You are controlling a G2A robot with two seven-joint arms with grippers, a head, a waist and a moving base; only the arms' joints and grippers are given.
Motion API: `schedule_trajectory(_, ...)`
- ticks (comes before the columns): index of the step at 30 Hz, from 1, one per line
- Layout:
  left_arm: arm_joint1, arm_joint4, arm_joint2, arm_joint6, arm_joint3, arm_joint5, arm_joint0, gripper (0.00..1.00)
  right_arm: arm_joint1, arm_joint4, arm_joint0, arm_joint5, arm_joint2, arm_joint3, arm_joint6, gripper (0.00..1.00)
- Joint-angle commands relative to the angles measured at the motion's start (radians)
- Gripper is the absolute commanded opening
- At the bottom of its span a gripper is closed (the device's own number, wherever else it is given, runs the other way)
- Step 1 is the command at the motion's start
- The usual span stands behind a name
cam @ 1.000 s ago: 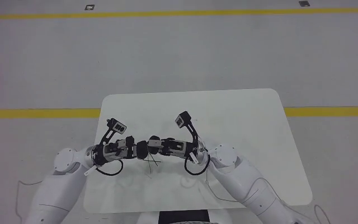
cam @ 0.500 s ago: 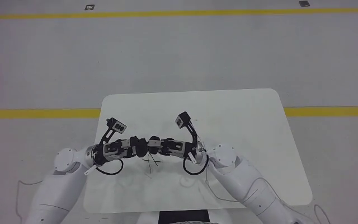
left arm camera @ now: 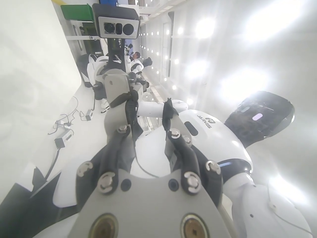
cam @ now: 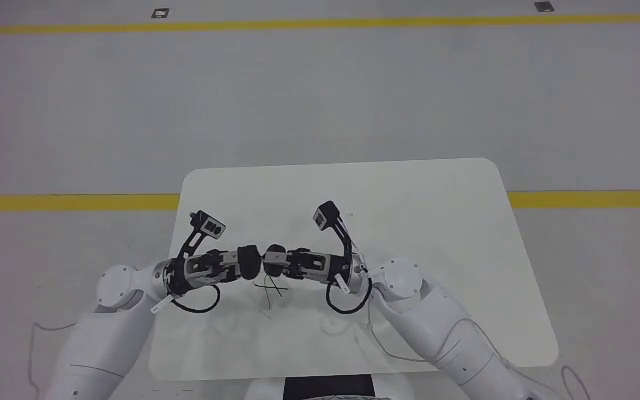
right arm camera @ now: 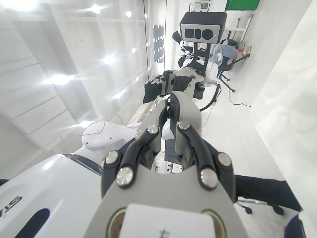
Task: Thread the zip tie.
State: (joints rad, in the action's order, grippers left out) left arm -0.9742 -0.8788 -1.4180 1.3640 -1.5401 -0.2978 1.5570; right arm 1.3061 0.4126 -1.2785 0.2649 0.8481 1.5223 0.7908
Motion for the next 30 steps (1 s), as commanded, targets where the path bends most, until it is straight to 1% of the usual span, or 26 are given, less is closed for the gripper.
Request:
schedule_trajectory(1, 0.000, 0.000, 0.000, 0.000, 0.000, -0.001, 0.000, 0.19, 0.000, 0.000, 0.000, 0.001, -0.001, 0.000, 0.001, 0.00)
schedule_trajectory(8, 0.001, -0.001, 0.001, 0.001, 0.002, -0.002, 0.000, 0.14, 0.001, -0.001, 0.002, 0.004, -0.003, 0.000, 0.007, 0.00)
schedule_trajectory(12, 0.001, 0.002, 0.002, 0.001, 0.003, -0.002, 0.000, 0.14, 0.000, 0.000, 0.001, 0.007, -0.001, 0.002, 0.009, 0.00)
schedule_trajectory(16, 0.001, 0.008, 0.007, -0.003, 0.004, -0.002, -0.002, 0.11, 0.000, -0.002, 0.001, 0.009, -0.001, 0.003, 0.011, 0.00)
schedule_trajectory(30, 0.002, 0.014, 0.016, -0.009, 0.008, -0.002, -0.007, 0.10, -0.001, -0.005, 0.001, 0.009, 0.000, 0.005, 0.013, 0.00)
